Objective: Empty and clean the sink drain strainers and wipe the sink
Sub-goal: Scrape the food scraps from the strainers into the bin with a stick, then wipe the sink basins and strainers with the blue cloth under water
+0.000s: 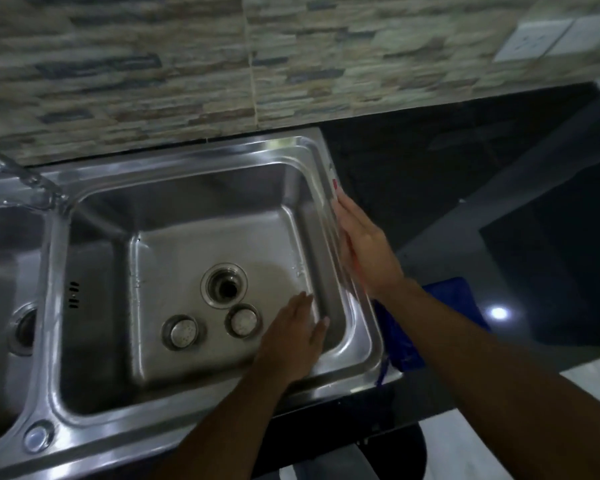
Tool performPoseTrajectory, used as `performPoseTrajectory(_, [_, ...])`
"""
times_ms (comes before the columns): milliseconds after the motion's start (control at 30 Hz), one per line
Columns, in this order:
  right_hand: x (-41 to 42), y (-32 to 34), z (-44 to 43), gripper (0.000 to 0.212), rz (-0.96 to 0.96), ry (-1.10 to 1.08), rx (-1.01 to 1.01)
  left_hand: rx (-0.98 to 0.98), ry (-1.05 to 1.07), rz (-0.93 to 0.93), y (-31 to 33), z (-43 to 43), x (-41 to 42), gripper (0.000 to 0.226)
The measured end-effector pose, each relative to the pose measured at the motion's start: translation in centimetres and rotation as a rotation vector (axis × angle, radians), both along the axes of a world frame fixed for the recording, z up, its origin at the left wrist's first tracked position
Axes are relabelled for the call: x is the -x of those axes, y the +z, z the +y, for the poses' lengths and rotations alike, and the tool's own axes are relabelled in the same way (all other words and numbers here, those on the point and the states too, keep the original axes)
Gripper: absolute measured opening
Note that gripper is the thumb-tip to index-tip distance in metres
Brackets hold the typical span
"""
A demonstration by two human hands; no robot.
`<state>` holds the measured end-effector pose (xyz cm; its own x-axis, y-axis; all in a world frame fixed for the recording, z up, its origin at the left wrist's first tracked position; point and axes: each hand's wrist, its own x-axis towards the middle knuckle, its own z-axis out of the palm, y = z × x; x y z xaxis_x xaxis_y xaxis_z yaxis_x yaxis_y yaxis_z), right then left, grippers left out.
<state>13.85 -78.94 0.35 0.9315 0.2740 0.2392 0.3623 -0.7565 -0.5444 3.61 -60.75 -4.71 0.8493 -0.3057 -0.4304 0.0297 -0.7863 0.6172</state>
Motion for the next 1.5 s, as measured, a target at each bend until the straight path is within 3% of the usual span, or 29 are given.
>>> performPoseTrajectory(167, [-3.1,2.1,-3.1,0.073,0.157,-0.026,0.214,-0.067,-0.075,0.030,-0.1,-2.4,2.6,0.074])
performPoseTrajectory(267, [-4.7,1.6,-4.1,0.078,0.178,0.026,0.348,-0.168,-0.166,-0.107,-0.3,-2.9,3.6,0.074])
performPoseTrajectory(467, [-7.2,0.0,-6.4,0.079,0.258,0.135,0.512,-0.199,-0.156,-0.173,-0.4,-2.9,3.6,0.085])
performPoseTrajectory(733, [-8.7,-0.3,-6.8,0.083,0.367,0.146,0.515,-0.220,-0.140,-0.141,-0.1,-3.0,3.5,0.074])
performPoseTrajectory(967, [-7.8,0.5,-6.7,0.083,0.375,0.129,0.446,-0.235,-0.132,-0.141,0.2,-3.1,3.5,0.080])
performPoseTrajectory(1200, [1.4,0.6,-7.1,0.060,0.084,-0.110,0.008,-0.164,-0.096,-0.272,1.2,-3.4,3.6,0.078])
performPoseTrajectory(1367, [9.4,-0.8,-10.0,0.049,-0.036,-0.241,0.033,-0.009,-0.245,-0.477,3.1,-6.1,3.0,0.069])
performPoseTrajectory(1500, [14.4,-1.4,-12.9,0.049,-0.011,-0.120,0.101,-0.020,-0.389,-0.561,3.8,-9.0,3.1,0.068])
